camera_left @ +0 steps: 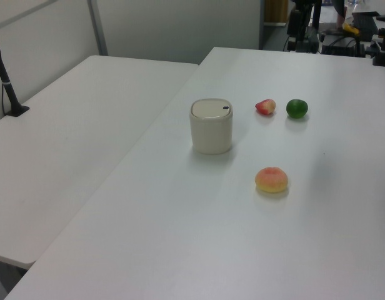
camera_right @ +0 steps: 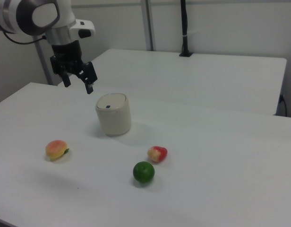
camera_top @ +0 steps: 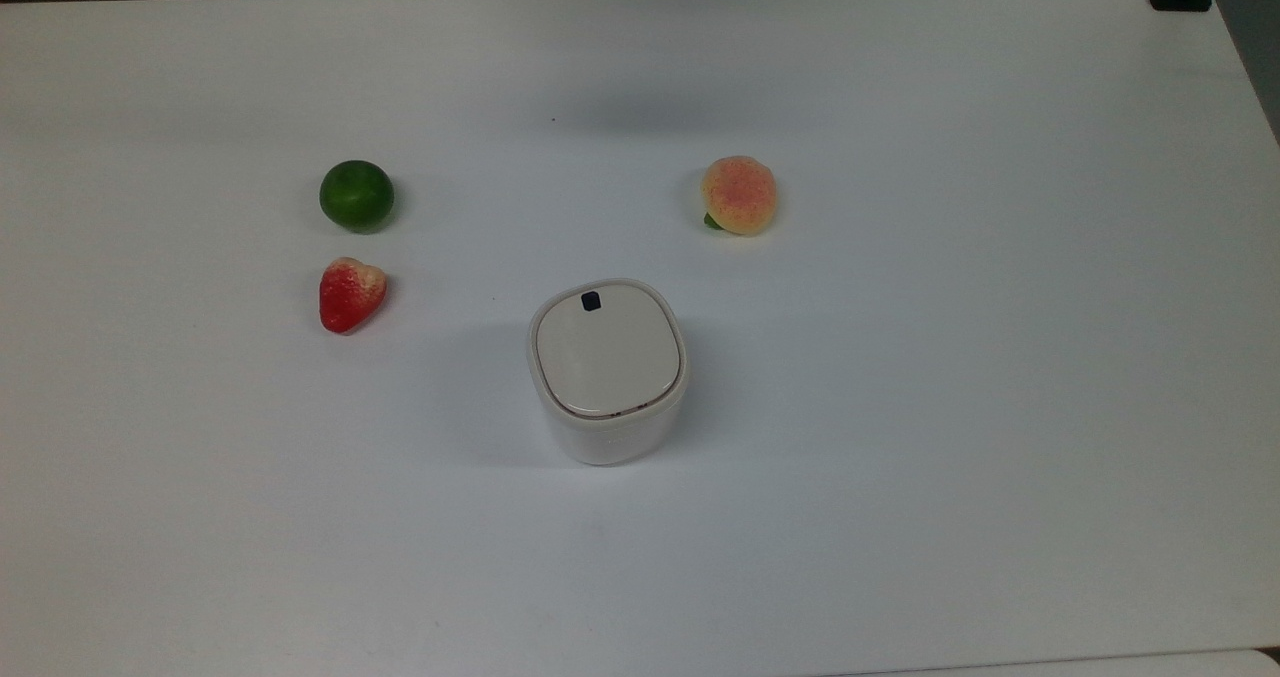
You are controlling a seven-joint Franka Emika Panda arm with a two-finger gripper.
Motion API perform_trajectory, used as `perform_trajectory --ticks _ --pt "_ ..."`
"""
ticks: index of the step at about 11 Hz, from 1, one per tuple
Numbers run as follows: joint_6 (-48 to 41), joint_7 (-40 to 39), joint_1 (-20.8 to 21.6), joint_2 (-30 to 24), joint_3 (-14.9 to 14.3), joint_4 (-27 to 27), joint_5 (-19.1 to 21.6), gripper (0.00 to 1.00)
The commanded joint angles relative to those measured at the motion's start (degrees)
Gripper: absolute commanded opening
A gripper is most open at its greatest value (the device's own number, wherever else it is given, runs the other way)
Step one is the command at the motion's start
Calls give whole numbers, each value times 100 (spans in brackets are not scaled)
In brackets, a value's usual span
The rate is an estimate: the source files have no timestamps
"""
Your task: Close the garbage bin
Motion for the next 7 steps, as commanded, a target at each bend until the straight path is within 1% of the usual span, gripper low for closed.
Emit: perform_trajectory --ticks 1,7 --pt "331 -197 15 76 -31 67 -65 100" --pt "331 -250 6 94 -31 67 -56 100"
